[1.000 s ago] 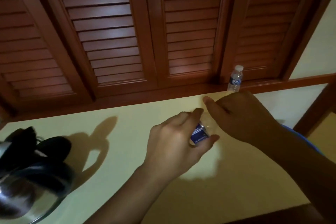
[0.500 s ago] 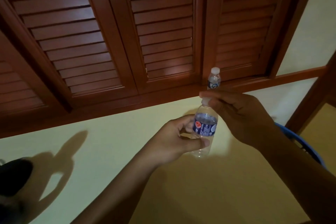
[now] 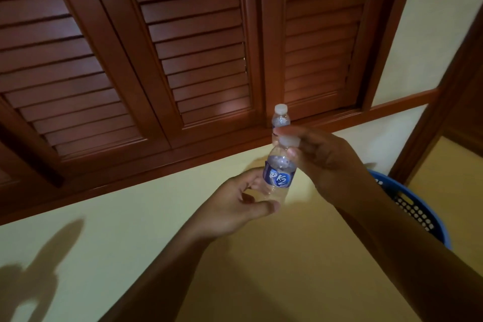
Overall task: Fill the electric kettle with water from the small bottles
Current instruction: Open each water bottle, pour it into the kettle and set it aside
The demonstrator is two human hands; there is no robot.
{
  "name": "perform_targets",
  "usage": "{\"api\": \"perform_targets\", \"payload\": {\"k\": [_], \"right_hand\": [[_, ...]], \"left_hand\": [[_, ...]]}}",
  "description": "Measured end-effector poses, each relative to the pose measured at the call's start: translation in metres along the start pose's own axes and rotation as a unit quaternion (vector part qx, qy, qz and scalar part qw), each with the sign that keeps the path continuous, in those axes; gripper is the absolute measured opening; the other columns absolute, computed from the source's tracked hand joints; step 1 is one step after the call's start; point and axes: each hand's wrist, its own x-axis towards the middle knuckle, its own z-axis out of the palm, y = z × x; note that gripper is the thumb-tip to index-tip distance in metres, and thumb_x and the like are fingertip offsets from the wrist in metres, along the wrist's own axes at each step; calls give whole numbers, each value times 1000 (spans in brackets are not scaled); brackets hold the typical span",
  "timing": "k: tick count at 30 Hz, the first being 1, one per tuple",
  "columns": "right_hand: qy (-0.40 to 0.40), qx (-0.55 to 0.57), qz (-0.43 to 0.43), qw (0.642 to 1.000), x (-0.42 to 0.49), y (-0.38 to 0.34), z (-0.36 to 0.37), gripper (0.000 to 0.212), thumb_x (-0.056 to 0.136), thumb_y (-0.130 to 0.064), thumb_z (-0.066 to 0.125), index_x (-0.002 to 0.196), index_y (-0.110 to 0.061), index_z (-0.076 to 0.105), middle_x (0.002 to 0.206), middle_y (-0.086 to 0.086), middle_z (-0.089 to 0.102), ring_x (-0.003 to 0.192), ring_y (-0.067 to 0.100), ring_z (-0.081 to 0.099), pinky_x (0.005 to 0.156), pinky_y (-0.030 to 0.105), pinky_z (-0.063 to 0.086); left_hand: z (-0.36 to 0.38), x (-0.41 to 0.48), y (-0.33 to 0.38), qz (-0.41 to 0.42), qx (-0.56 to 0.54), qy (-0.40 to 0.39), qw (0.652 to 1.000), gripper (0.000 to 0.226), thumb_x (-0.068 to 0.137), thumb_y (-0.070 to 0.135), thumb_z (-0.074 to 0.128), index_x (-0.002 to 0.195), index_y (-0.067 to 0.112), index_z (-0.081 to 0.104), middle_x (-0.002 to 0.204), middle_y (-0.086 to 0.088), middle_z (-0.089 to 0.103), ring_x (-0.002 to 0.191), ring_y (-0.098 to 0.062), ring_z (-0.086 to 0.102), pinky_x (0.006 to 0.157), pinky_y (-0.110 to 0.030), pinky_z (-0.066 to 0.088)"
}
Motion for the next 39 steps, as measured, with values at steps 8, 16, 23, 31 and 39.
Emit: {"api": "perform_targets", "payload": {"k": [8,16,23,31,39], "right_hand": [[72,-138,21,988,-20,40,26,48,104,-36,47,151,-28,39,153,-13,44,139,1,41,111,29,41],[-39,-300,96,948,-77,110,66,77,105,-58,11,141,-3,52,143,21,55,136,37,47,122,37,22],[-70,-356,89,927,-76,118,71,88,99,-65,-3,149,-8,43,157,10,40,149,26,29,121,49,10],[-84,-333,89,935,-75,109,71,87,101,-64,0,147,-7,46,155,11,43,147,27,34,122,48,17],[-73,-272,4,960,-63,46,120,54,105,-41,33,156,-22,33,154,-21,24,146,-6,14,117,9,-1]], "left_hand": [[-5,57,-35,-14,-34,135,990,41,82,27,87,119,29,69,115,-6,76,111,-29,70,107,-52,51],[-4,128,-69,-71,20,169,983,57,76,36,78,129,28,61,128,9,72,120,-12,68,107,-47,55],[0,148,-79,-81,31,159,983,49,85,23,80,130,25,62,127,8,73,115,-10,70,105,-43,56],[-9,130,-79,-93,10,160,983,77,84,24,85,152,20,48,150,6,59,140,-11,55,115,-33,46],[-23,-26,-60,-39,-7,248,968,55,100,10,66,121,61,58,123,45,62,121,12,60,101,-7,43]]}}
